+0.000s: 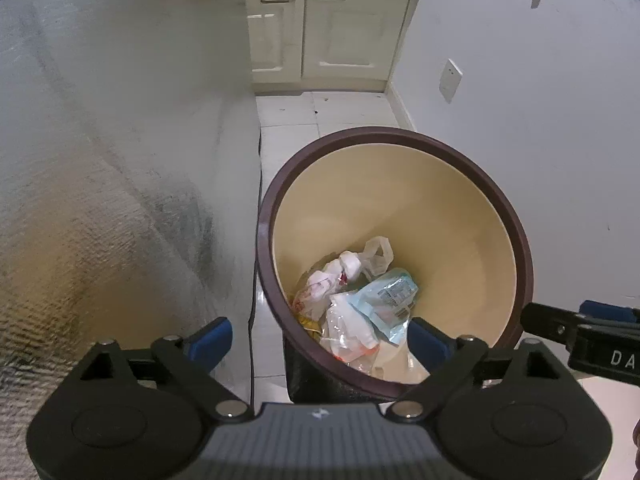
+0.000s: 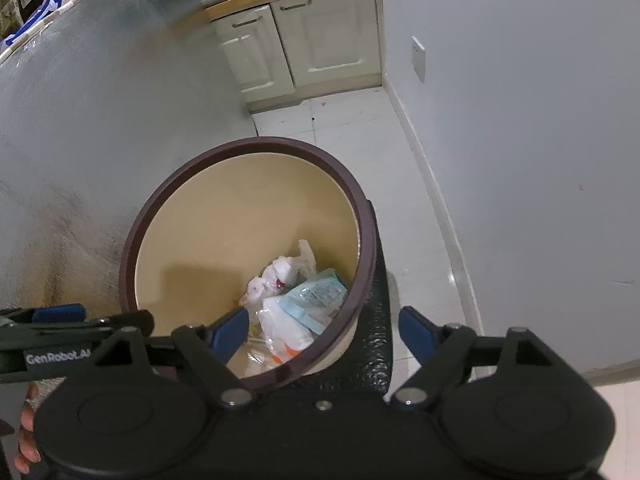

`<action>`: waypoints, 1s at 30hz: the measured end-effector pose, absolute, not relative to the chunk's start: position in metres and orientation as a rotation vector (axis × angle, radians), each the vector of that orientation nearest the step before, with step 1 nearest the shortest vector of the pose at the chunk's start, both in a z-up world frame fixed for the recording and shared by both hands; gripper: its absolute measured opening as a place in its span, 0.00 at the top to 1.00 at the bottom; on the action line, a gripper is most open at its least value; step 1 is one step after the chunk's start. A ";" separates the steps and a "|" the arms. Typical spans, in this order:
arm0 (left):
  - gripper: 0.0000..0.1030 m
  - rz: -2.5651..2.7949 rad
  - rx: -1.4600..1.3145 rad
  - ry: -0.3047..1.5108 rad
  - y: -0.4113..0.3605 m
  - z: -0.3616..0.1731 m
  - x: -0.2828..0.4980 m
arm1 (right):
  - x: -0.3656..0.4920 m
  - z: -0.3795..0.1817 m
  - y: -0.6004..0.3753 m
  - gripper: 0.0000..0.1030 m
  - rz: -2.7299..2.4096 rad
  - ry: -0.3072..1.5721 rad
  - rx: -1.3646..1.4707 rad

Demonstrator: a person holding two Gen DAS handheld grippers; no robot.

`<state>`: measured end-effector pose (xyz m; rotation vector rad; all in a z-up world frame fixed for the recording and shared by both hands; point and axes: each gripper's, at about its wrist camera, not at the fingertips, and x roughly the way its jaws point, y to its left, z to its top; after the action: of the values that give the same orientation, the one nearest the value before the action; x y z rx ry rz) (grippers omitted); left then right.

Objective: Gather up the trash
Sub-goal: 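Move both open grippers back from the wastebasket toward the table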

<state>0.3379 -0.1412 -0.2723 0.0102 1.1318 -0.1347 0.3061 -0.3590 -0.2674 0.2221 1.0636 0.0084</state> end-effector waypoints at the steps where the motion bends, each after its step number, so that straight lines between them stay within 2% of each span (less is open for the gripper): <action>1: 0.07 -0.132 0.008 1.131 -0.140 -0.271 0.336 | 0.304 -0.266 -0.360 0.17 0.004 1.061 0.217; 4: 0.04 -0.120 0.001 1.128 -0.136 -0.268 0.332 | 0.299 -0.263 -0.360 0.08 -0.003 1.050 0.205; 7: 0.02 -0.113 -0.004 1.119 -0.133 -0.263 0.327 | 0.293 -0.260 -0.361 0.07 -0.012 1.040 0.202; 9: 0.00 -0.112 -0.009 1.113 -0.131 -0.261 0.323 | 0.289 -0.259 -0.361 0.01 -0.018 1.034 0.200; 30: 0.00 -0.152 0.018 0.985 -0.132 -0.208 0.267 | 0.222 -0.211 -0.369 0.00 -0.058 0.898 0.161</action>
<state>0.2674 -0.1322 -0.2079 0.0178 0.9854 -0.1520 0.2217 -0.3687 -0.2110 0.1605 0.8979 -0.0585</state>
